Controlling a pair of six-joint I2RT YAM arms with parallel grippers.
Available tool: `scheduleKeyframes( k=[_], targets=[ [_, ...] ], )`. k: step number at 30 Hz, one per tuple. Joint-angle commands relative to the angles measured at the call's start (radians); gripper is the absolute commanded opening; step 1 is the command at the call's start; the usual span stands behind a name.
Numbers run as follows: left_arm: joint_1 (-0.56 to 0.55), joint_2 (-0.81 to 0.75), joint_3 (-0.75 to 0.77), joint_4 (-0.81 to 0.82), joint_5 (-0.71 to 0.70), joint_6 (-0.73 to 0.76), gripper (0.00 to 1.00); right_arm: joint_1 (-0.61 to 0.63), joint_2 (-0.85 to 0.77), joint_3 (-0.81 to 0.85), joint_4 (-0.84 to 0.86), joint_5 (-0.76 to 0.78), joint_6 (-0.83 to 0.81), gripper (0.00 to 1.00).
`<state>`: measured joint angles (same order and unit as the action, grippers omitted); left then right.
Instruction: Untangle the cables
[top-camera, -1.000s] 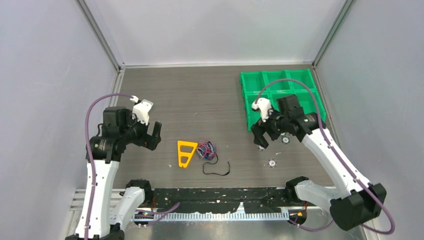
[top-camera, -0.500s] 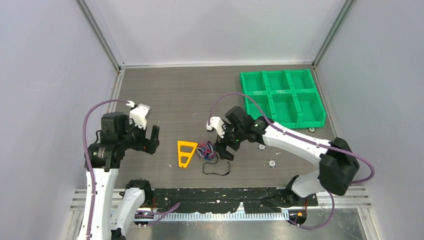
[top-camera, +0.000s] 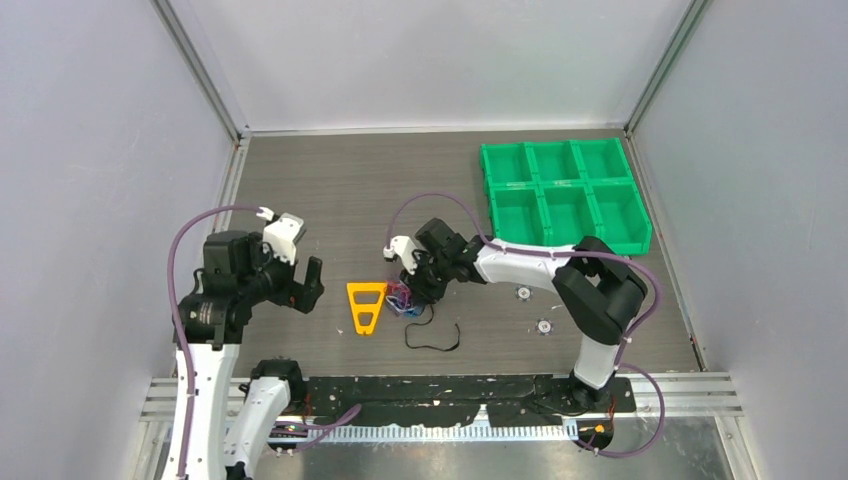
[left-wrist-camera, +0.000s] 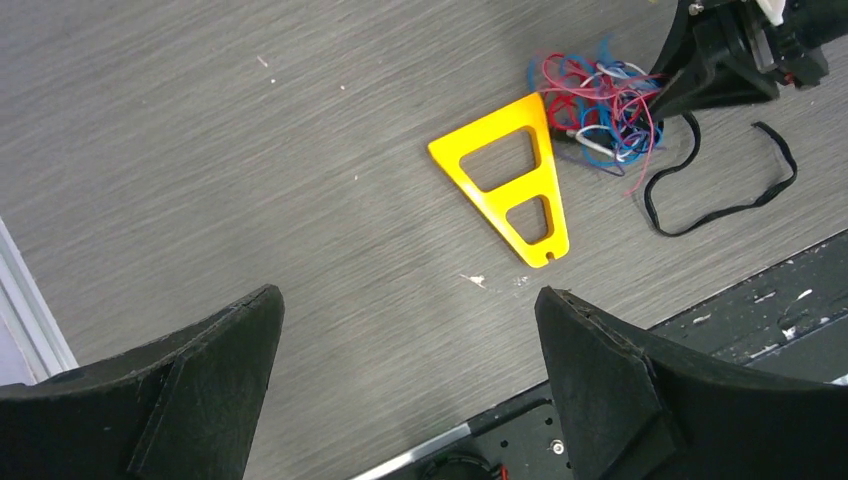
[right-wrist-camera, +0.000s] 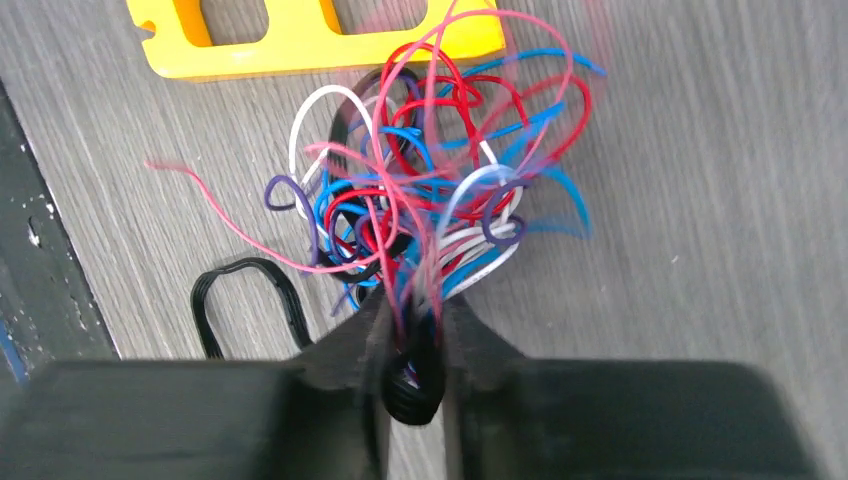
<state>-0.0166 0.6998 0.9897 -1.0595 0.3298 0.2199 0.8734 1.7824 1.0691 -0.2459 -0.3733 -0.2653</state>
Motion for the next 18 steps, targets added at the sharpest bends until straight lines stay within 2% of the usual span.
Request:
scheduleKeyframes(
  k=[1, 2, 3, 6, 9, 14, 18],
  targets=[
    [0.008, -0.012, -0.010, 0.104, 0.067, 0.071, 0.99, -0.048, -0.015, 0.107, 0.014, -0.078, 0.042, 0.12],
    [0.007, -0.006, -0.008, 0.104, 0.102, 0.087, 0.99, -0.063, -0.034, 0.146, -0.006, -0.118, 0.058, 0.07],
    [0.008, 0.000, -0.008, 0.108, 0.143, 0.100, 0.99, -0.099, -0.047, 0.165, -0.025, -0.141, 0.094, 0.06],
    [0.001, 0.004, -0.022, 0.157, 0.306, 0.119, 0.99, -0.173, -0.125, 0.248, -0.102, -0.261, 0.157, 0.05],
    [-0.031, 0.004, -0.056, 0.290, 0.406, 0.103, 0.99, -0.194, -0.196, 0.287, -0.170, -0.337, 0.176, 0.05],
    [-0.146, 0.060, -0.059, 0.464, 0.440, 0.134, 0.99, -0.199, -0.253, 0.301, -0.209, -0.407, 0.193, 0.05],
    [-0.288, 0.153, -0.024, 0.518, 0.381, 0.202, 0.99, -0.197, -0.283, 0.313, -0.250, -0.419, 0.161, 0.05]
  ],
)
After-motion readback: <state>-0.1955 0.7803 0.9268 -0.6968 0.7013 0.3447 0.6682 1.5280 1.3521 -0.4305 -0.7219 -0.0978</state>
